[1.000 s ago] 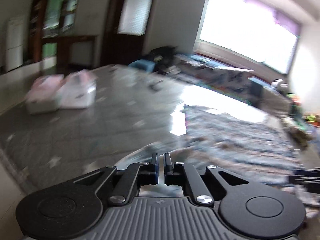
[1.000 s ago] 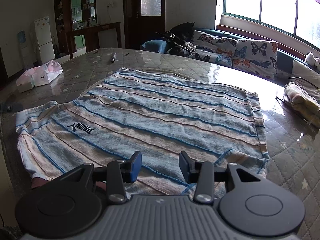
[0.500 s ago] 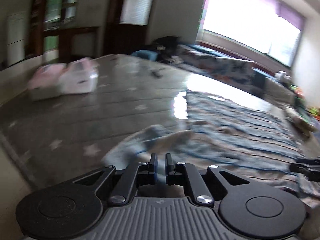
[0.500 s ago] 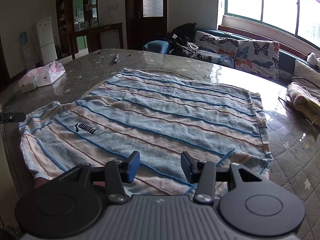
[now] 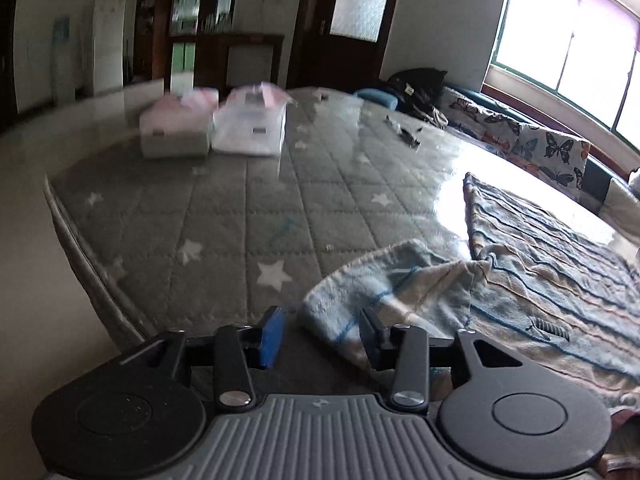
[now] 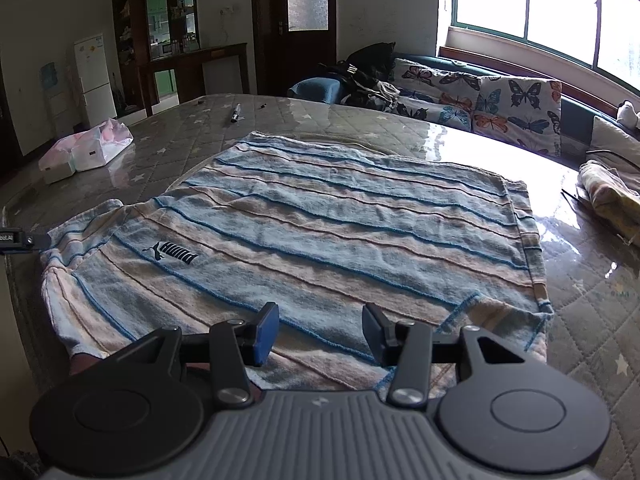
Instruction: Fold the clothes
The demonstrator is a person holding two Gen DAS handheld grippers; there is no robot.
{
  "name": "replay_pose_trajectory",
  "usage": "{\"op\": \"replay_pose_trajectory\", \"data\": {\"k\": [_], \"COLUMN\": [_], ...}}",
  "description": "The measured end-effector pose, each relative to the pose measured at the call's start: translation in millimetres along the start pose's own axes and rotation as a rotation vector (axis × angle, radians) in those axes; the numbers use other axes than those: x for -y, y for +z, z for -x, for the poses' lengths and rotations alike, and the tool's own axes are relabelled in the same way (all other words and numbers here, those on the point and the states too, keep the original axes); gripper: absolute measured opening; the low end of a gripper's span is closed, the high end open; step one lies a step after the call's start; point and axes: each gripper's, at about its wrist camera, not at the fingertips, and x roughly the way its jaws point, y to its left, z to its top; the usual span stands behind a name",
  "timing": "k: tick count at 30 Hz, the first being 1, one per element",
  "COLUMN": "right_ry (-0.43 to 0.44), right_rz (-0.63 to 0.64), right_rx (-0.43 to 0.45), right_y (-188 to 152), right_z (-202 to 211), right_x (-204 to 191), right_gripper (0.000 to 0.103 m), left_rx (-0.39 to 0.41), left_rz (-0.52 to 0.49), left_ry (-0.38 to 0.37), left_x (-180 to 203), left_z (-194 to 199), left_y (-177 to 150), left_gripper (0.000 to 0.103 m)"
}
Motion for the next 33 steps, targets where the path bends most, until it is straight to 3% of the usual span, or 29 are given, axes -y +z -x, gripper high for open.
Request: {"op": "replay_pose_trajectory", "data": {"k": [1,4,9,16,21,26,30,33], "right_ry": [0.000,0.003,0.008,0.004,0.000,-0.005,-0.001,0.013], "right_rz": [-0.001,-0.001,-0.001,-0.011,-0.016,-0.018,-0.020,-0.007], "right_rx": [0.000,-0.001,0.002,0.004,0.008,0.005,0.005,0.006], "right_y": [-0.3,-1.1,-1.9,-2.1,-1.8,-1.1,1.4,5.5], "right_z": [0.1,0.5,2.3,2.8,4.8,4.8,4.5,4.3], "right_x": [-0.1,-0.6,-1.2,1.0,2.3,3.5,3.4,-0.6], "right_gripper": [0.047,0.047,0.047,0.047,0.047,0.047,0.047,0.047], "left_rx": [-0.002,-0.001,0.103,0.146,0.071,-0.055,-0.094,-0.067], "left_rz": [0.005,0.046,0.022,-0.116,-0.238,-0.349,-0.370,-0.362], "left_ry": [-0.006,-0.038,-0.123,-0.395,-0.554,-0.658,-0.687,-0.695], "left_x": [-0.7,-4.9,4.6,44.0,79.9,105.0,106.8,98.4], "left_z": [-0.8,-1.8,17.1,41.5,36.4,24.8,24.9,28.8], "left_y": [0.3,6.0,20.1,23.8,11.0,-9.6,-19.1,-9.6], "left_gripper": [0.016,0.007,0.006,0.006,0.006,0.009,0.010,0.012]}}
